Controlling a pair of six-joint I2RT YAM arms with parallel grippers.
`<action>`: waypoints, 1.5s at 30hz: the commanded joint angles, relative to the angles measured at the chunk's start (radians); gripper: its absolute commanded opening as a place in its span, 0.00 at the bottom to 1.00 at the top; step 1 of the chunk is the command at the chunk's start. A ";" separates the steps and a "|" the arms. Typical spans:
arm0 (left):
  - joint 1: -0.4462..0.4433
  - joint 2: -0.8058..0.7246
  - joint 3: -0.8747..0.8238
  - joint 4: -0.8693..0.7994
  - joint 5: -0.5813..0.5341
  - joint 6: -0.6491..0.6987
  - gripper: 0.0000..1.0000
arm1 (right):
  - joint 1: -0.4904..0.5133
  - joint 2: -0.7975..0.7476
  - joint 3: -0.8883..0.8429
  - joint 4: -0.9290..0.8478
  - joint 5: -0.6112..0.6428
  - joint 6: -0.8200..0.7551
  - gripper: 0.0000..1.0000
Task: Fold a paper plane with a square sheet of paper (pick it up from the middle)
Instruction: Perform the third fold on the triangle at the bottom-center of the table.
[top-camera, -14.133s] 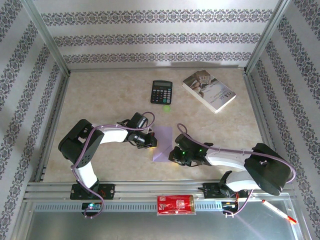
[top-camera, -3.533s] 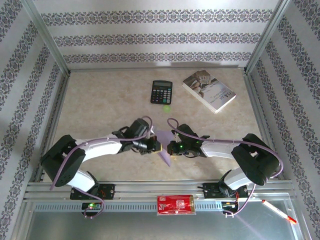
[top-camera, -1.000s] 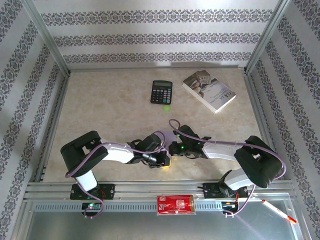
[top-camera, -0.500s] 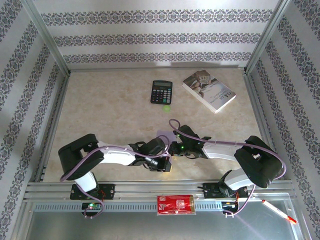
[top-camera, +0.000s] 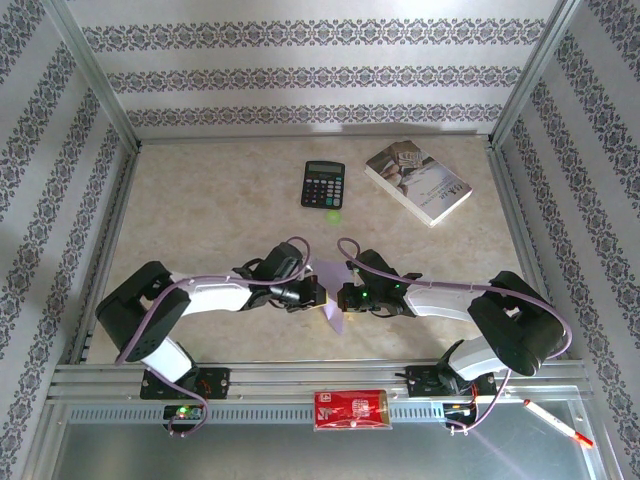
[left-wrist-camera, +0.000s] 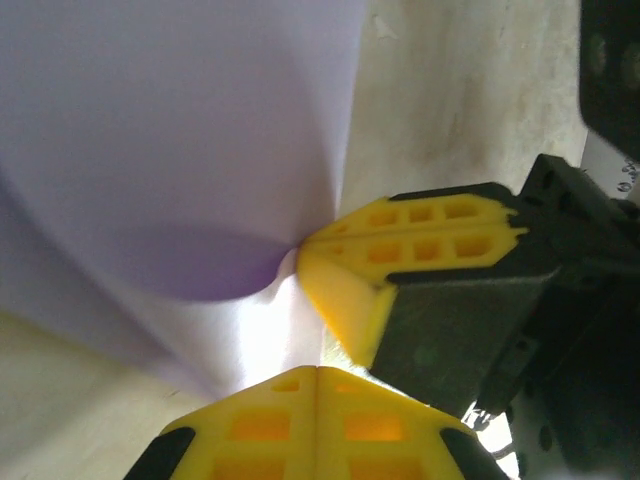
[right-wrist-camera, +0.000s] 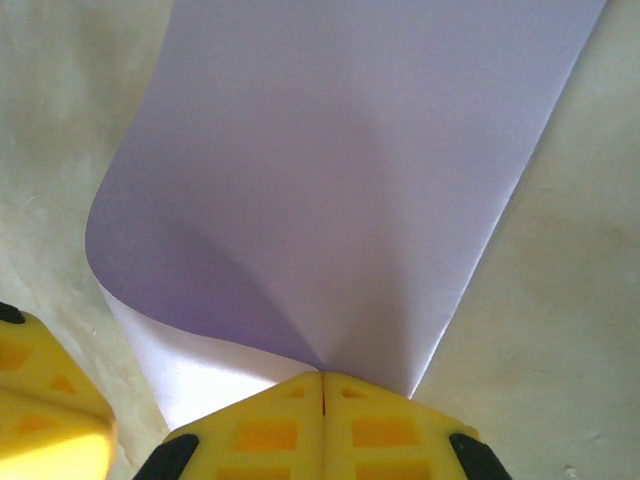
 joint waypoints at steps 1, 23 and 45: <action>0.006 0.023 0.044 -0.008 0.036 0.027 0.06 | 0.012 0.050 -0.035 -0.156 0.055 -0.004 0.00; 0.008 0.066 0.034 -0.161 -0.041 0.114 0.06 | 0.010 0.076 -0.022 -0.152 0.056 -0.021 0.00; 0.069 0.130 0.068 -0.173 -0.035 0.166 0.06 | 0.009 0.070 -0.013 -0.162 0.052 -0.036 0.01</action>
